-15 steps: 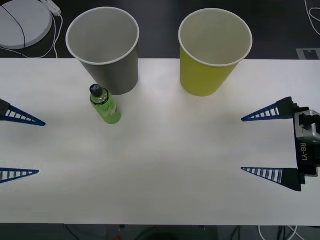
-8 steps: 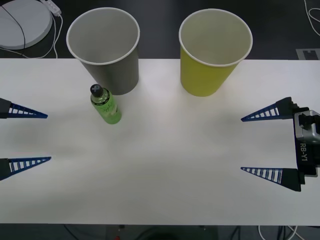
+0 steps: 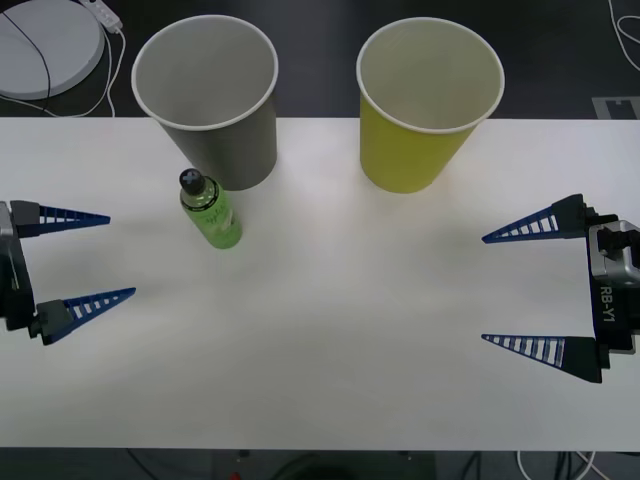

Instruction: Put the can into the green bin and the plastic bottle into the gray bin

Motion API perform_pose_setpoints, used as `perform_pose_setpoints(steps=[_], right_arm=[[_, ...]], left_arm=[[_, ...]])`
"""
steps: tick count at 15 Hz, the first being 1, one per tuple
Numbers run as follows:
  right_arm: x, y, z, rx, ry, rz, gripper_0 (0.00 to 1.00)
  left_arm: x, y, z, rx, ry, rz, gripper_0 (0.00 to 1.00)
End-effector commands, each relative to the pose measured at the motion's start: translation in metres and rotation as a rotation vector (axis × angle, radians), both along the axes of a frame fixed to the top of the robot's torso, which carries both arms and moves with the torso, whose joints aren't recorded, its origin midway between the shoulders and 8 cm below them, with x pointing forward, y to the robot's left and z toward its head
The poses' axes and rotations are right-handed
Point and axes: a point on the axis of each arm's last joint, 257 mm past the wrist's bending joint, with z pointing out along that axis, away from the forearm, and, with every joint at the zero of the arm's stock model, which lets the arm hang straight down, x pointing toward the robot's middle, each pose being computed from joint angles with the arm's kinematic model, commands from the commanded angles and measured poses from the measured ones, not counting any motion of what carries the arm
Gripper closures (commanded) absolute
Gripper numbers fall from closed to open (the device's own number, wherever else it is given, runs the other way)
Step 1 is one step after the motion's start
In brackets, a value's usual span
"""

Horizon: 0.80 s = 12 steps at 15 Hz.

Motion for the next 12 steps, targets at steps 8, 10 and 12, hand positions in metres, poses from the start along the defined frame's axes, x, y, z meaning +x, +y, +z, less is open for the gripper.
perform_pose_setpoints(steps=[8,10,12], right_arm=[[0.000,0.000,0.000,0.000,0.000,0.000,0.00],[0.000,0.000,0.000,0.000,0.000,0.000,0.00],[0.000,0.000,0.000,0.000,0.000,0.000,0.00]], left_arm=[[0.047,-0.019,-0.018,-0.048,-0.088,0.155,0.00],[0.054,-0.024,-0.022,-0.053,-0.100,0.175,0.00],[0.060,-0.029,-0.025,-0.054,-0.111,0.191,0.00]])
